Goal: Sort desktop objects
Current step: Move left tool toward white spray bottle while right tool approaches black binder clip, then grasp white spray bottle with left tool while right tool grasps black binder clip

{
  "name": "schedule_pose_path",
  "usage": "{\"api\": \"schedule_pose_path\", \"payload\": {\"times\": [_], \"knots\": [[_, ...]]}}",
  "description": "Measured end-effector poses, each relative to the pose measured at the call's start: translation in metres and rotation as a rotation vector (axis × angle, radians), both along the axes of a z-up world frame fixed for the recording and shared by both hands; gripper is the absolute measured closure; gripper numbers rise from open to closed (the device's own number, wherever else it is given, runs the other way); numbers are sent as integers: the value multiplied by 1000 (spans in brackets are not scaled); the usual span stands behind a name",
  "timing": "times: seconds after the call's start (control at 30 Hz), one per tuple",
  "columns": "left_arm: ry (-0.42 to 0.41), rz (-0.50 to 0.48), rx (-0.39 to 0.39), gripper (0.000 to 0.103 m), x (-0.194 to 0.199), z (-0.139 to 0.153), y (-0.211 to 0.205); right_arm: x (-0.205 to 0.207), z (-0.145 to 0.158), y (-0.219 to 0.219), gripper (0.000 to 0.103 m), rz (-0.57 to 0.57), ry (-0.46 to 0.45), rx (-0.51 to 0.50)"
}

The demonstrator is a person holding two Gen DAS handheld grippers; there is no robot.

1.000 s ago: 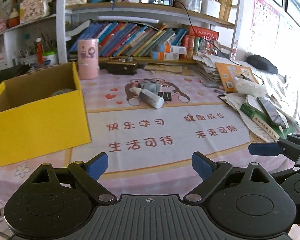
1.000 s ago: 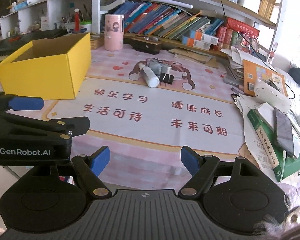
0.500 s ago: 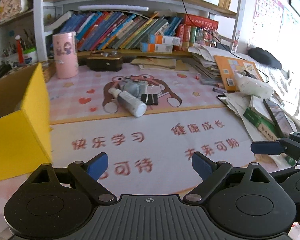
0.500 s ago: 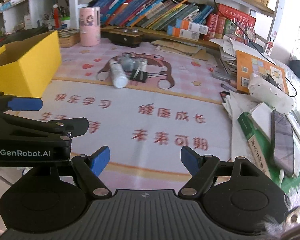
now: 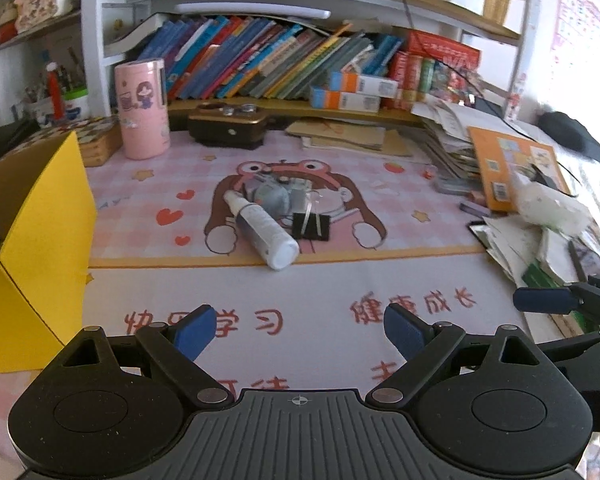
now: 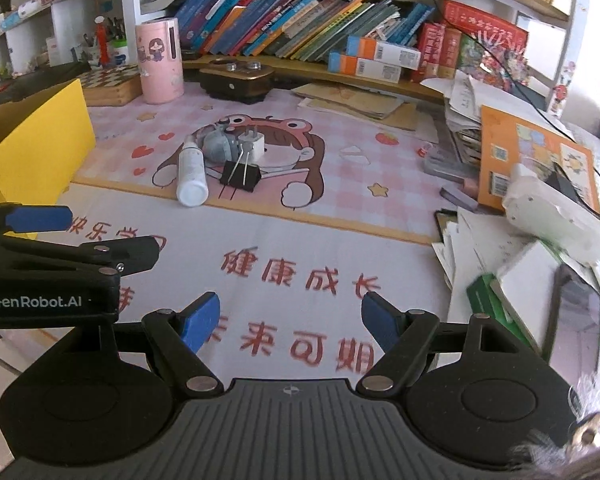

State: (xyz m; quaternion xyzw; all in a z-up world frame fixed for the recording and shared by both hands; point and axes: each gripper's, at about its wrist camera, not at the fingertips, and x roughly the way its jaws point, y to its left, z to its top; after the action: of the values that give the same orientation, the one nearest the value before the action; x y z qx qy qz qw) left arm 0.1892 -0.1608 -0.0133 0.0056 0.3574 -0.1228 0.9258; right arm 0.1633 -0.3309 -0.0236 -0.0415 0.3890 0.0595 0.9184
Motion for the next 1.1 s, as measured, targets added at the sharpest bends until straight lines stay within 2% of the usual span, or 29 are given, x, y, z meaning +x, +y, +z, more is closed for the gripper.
{"api": "schedule_pose_path", "payload": {"times": [0.33, 0.47, 0.53, 0.57, 0.63, 0.73, 0.8, 0.93, 1.0, 1.1], "knots": [[-9, 107, 30, 13, 35, 1, -4, 43, -4, -8, 26, 75, 9, 31], [4, 155, 0, 22, 66, -2, -8, 56, -7, -5, 26, 116, 17, 38], [16, 172, -11, 32, 80, -5, -11, 61, -9, -4, 26, 131, 16, 37], [31, 184, -19, 34, 89, -8, -12, 64, -10, -4, 26, 137, 15, 38], [55, 202, -46, 45, 104, -16, -12, 69, -11, -4, 26, 145, 16, 40], [112, 259, -68, 56, 129, -31, -7, 75, -15, -6, 26, 149, 24, 43], [139, 277, -89, 58, 141, -40, -5, 80, -17, -8, 26, 148, 33, 49], [155, 257, -39, 64, 157, -52, -15, 88, -21, -7, 27, 159, 34, 46], [135, 243, -1, 67, 159, -53, -19, 94, -23, -6, 27, 166, 25, 46], [138, 234, -7, 72, 160, -52, -13, 105, -25, -3, 27, 174, 8, 42]]}}
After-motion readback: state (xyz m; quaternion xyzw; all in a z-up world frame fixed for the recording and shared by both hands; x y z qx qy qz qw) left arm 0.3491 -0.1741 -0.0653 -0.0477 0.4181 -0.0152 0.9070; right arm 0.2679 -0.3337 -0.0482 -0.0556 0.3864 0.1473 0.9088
